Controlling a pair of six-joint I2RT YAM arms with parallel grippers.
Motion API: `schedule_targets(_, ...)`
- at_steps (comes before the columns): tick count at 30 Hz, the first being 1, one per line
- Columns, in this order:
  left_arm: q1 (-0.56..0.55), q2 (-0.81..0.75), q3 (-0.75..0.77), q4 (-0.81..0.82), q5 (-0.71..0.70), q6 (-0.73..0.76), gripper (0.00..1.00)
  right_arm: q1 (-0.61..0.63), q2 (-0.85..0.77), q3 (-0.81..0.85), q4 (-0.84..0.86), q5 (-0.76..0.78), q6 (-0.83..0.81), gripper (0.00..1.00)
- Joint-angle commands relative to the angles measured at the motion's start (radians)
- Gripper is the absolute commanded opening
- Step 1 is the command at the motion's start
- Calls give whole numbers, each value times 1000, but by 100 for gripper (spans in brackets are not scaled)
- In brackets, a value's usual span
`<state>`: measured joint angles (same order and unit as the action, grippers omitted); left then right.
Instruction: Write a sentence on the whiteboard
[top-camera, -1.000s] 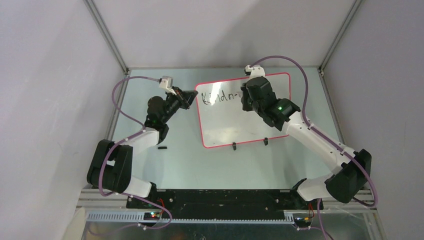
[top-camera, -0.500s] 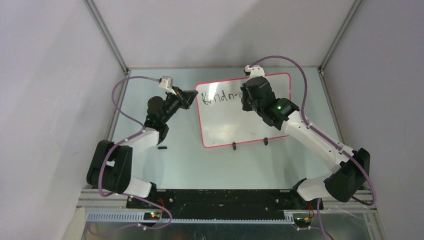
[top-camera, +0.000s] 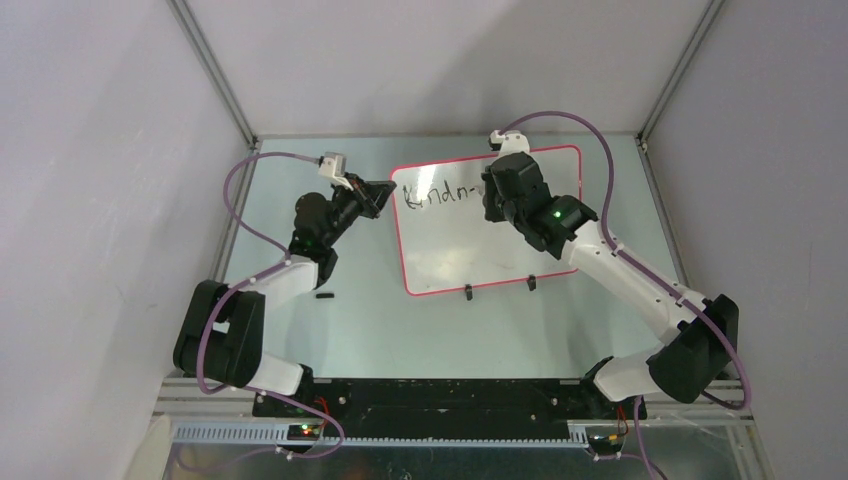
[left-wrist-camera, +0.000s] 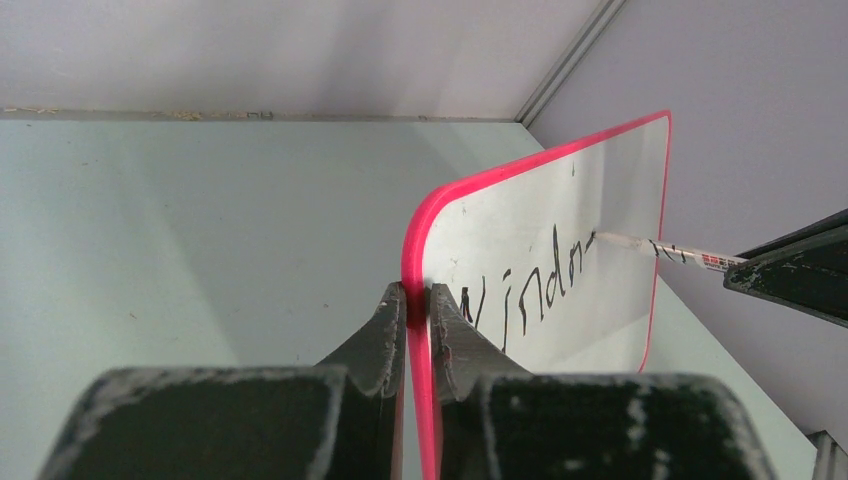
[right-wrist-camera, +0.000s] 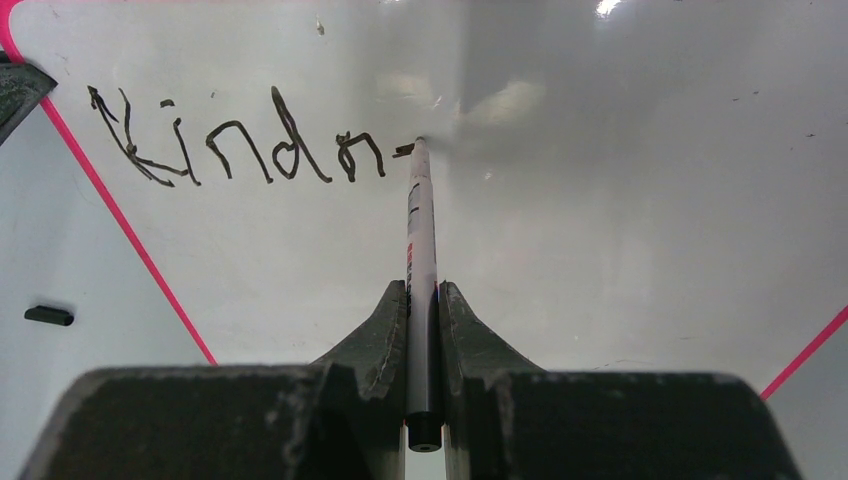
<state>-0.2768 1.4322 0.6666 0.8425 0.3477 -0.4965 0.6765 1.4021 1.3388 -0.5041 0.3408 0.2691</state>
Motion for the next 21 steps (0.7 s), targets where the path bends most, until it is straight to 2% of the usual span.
schedule_targets(1,-18,-40,-11,29,18,34,0,-6,3,3,15,17,8,0)
schedule_targets(21,-19,-39,-10,35,22,33,0,-6,30,43,27,-8,-4,0)
